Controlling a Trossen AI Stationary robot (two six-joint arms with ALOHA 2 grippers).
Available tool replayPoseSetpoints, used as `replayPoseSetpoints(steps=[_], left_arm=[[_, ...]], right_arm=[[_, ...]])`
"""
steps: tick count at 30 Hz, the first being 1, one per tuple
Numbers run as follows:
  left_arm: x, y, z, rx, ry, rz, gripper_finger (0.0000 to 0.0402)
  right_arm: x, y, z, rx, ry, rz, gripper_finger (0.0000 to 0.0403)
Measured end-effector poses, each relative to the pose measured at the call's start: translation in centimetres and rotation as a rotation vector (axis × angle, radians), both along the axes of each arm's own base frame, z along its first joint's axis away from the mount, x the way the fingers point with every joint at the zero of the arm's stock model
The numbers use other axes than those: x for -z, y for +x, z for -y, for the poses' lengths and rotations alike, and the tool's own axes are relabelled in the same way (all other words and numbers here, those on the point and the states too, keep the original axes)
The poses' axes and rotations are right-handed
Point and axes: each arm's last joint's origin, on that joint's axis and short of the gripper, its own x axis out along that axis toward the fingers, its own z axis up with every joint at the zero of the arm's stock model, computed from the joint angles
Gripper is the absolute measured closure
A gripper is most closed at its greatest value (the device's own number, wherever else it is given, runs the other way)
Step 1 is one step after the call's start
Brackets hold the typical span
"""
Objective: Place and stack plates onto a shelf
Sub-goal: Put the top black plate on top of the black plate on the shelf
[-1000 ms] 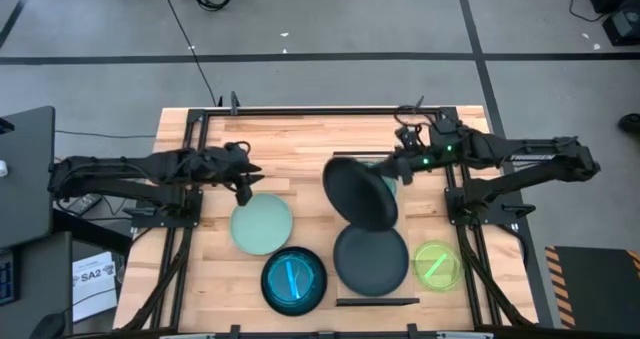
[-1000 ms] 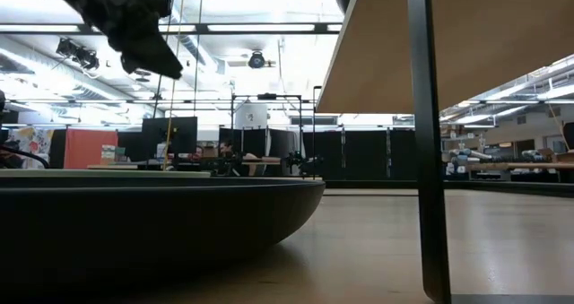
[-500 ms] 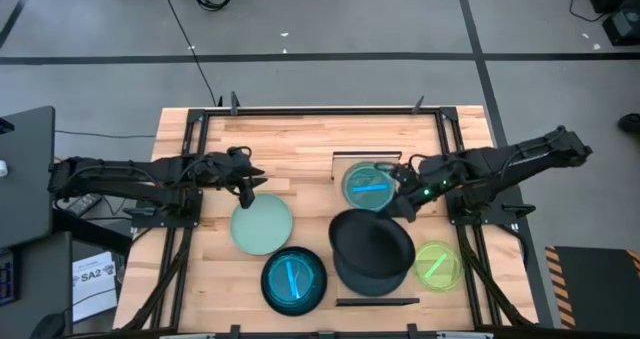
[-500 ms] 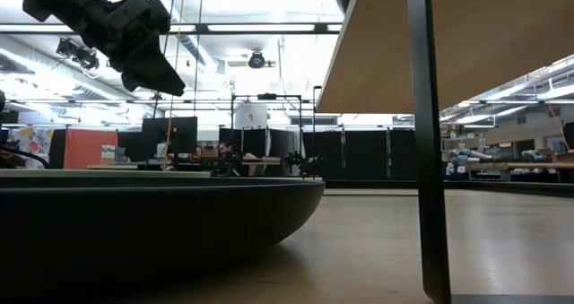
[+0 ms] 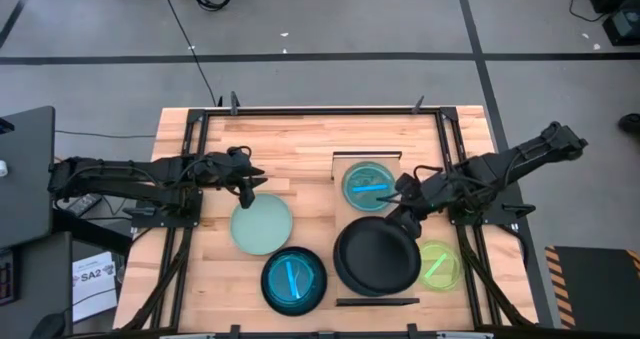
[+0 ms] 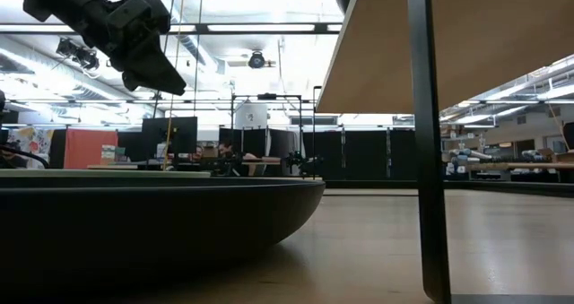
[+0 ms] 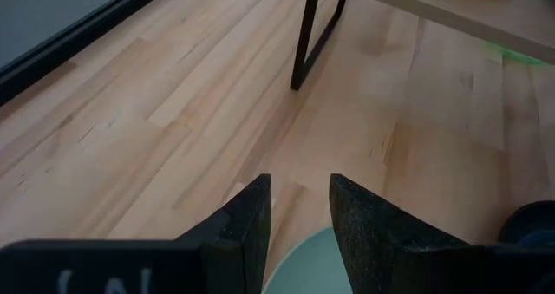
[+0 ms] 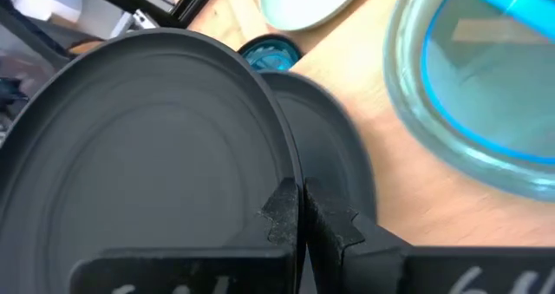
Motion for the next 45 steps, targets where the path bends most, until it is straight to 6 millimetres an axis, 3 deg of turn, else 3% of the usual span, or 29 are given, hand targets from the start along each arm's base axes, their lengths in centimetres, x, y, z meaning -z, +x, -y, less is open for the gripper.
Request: replayPoseSetpoints(steps=[9,16,25,45], left_arm=[[0.0,0.0,0.0,0.0,0.0,0.0,0.0276],[0.0,0.0,0.0,0.0,0.0,0.0,0.0276],[0.0,0.0,0.0,0.0,-0.001,0.0,0.0276],[0.0,0.0,0.0,-0.001,-0.001,-0.001,0.0276]], right_arm=[[0.0,-0.2,-0.6,-0.039,-0.168,0.051,0.0386],[1.1,0.8,-1.1,-0.091,-0.268,0.024,0.0386],[2.2,1.8,-1.6,-0.114,-0.307,-0.022,0.0383],[2.3,2.0,-1.4,-0.103,-0.306,-0.023,0.0369]])
